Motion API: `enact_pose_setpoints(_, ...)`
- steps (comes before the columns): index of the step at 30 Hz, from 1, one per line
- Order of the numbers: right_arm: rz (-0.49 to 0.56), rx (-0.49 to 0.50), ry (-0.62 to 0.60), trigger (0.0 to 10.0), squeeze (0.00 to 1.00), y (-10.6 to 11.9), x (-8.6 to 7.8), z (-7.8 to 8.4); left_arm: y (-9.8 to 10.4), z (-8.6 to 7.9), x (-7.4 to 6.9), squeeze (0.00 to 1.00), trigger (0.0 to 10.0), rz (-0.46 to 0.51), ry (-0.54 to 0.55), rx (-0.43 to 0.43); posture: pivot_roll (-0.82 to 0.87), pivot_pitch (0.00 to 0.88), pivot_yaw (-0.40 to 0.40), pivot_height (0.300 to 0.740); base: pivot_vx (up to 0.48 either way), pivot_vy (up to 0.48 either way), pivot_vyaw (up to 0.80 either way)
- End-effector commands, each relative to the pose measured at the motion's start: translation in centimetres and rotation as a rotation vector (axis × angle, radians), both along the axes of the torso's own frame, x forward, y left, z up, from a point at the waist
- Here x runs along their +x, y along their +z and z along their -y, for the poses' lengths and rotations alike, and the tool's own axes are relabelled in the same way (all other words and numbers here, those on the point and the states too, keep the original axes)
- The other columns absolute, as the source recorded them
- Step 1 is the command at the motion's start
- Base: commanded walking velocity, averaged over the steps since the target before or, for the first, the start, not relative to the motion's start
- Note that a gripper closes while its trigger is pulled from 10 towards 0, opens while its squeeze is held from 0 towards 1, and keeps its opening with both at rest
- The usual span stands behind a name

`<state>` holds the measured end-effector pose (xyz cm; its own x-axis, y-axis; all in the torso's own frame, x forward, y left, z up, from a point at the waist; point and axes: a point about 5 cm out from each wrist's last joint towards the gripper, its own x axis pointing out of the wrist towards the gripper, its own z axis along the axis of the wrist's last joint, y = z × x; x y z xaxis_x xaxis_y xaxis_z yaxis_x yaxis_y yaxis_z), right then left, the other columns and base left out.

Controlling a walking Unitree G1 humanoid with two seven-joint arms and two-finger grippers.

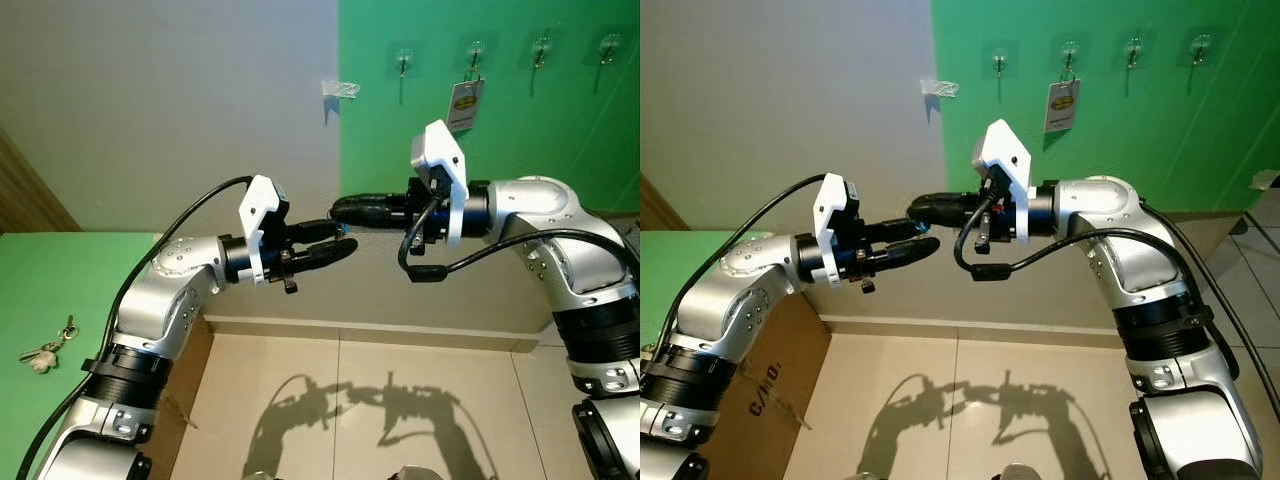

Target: Hang keys on a hook

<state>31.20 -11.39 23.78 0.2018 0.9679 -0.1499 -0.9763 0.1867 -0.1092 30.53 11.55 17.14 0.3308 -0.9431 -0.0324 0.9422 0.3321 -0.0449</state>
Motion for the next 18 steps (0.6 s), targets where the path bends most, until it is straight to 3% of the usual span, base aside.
enact_pose_setpoints(1, 0.029, 0.023, 0.011, 0.0, 0.00, 1.2, -0.1, -0.3, 0.3, 0.1, 0.2, 0.00, 10.0, 0.022, -0.007, 0.021, -0.28, 0.015, 0.106, 0.740, 0.000, 0.000, 0.00)
enact_pose_setpoints(7, 0.026, 0.024, 0.002, 0.0, 0.00, 1.3, -0.1, -0.2, 0.2, 0.2, 0.3, 0.00, 10.0, 0.026, -0.001, 0.029, -0.28, 0.017, 0.104, 0.740, 0.000, 0.000, 0.00)
enact_pose_setpoints(11, 0.037, 0.008, -0.060, 0.0, 0.00, 0.8, 0.2, 0.3, -0.4, -0.8, 0.4, 0.00, 10.0, 0.037, 0.090, 0.061, -0.28, 0.019, 0.106, 0.740, 0.000, 0.000, 0.00)
enact_pose_setpoints(14, 0.039, 0.012, -0.231, 0.0, 0.00, -1.0, 0.5, 1.7, -1.9, -3.1, 0.8, 0.00, 10.0, 0.036, 0.353, 0.101, -0.26, 0.027, 0.105, 0.740, 0.000, 0.000, 0.00)
enact_pose_setpoints(18, 0.003, 0.016, -0.329, 0.0, 0.00, -3.1, 0.1, 2.5, -2.9, -4.3, 0.5, 0.00, 10.0, 0.026, 0.463, 0.121, -0.25, 0.027, 0.101, 0.740, 0.000, 0.000, 0.00)
